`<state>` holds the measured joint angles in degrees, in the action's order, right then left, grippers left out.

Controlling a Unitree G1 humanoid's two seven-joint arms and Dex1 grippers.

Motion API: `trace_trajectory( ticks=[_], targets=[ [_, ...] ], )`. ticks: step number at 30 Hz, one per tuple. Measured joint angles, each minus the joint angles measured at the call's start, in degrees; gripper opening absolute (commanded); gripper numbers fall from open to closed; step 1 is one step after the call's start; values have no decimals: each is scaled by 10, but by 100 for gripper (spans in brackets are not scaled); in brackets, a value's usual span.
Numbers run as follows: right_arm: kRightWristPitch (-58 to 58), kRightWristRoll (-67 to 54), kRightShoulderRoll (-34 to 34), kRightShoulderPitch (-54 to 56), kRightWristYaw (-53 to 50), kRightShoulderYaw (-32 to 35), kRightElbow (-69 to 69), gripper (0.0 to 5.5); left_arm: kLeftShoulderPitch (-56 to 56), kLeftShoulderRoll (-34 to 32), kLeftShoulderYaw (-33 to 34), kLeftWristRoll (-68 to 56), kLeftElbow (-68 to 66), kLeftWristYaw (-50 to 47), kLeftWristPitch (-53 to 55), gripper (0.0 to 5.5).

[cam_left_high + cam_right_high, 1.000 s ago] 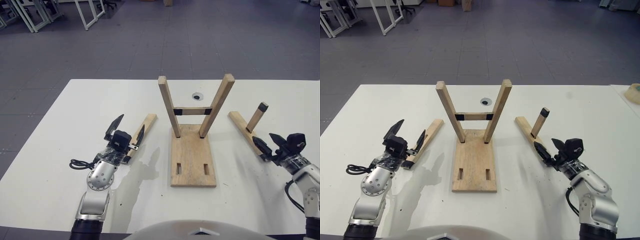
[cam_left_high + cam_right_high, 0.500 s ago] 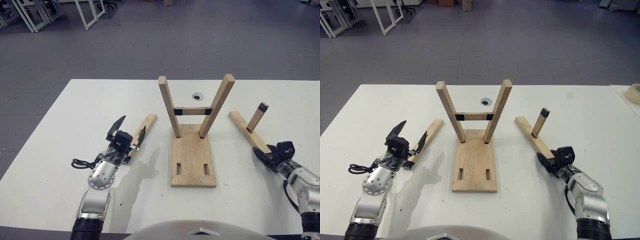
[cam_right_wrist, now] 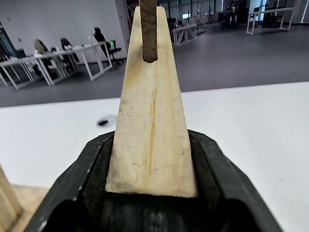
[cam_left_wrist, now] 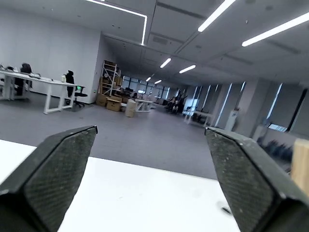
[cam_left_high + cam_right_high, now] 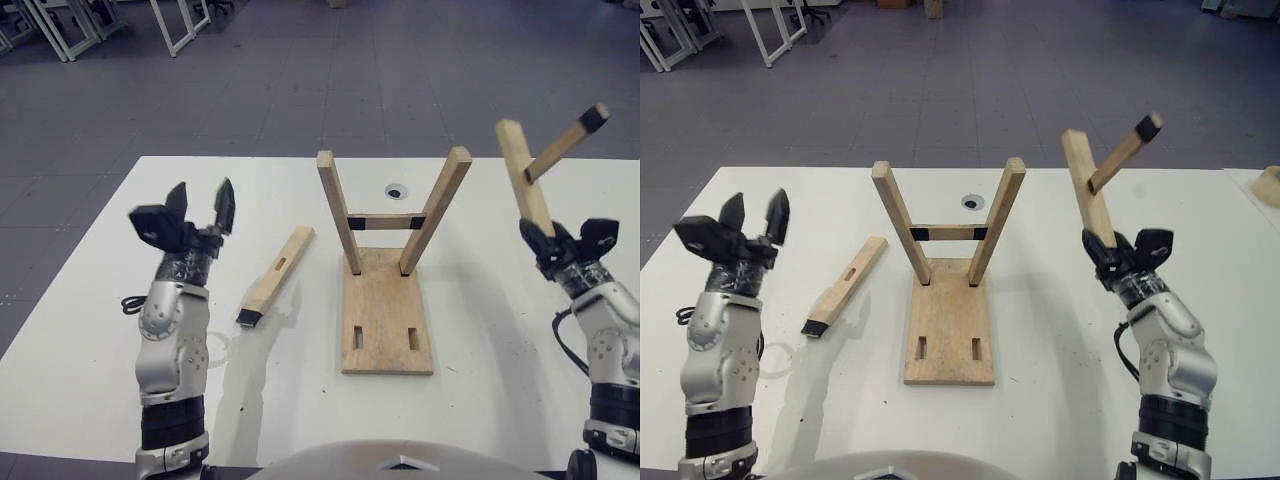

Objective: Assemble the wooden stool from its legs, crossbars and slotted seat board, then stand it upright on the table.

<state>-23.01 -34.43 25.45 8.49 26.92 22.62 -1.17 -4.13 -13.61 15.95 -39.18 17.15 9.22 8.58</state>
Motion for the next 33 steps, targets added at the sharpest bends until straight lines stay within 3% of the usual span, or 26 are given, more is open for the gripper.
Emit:
trace_trajectory(
  ticks=[6, 11, 13, 15, 21, 29, 33],
  targets=[
    [-152, -311, -3, 55, -27, 36, -113, 202, -78, -7, -10, -423, 135, -62, 142, 486],
    [-201, -593, 23, 111, -97, 42, -201, 202, -140, -58, -41, -618, 185, -111, 196, 486],
    [-210, -649, 45, 133, -112, 23, -237, 202, -156, -68, -64, -656, 192, -131, 206, 523],
    [-230, -679, 58, 132, -110, -11, -248, 202, -165, -67, -93, -675, 192, -147, 212, 548],
    [-278, -715, 93, 132, -61, -73, -227, 202, -202, -68, -164, -684, 170, -138, 254, 550],
    [-328, -659, 130, 133, 20, -122, -200, 202, -212, -75, -184, -650, 130, -118, 282, 550],
    [-336, -649, 148, 133, 40, -120, -195, 202, -210, -98, -182, -651, 132, -97, 303, 478]
  ],
)
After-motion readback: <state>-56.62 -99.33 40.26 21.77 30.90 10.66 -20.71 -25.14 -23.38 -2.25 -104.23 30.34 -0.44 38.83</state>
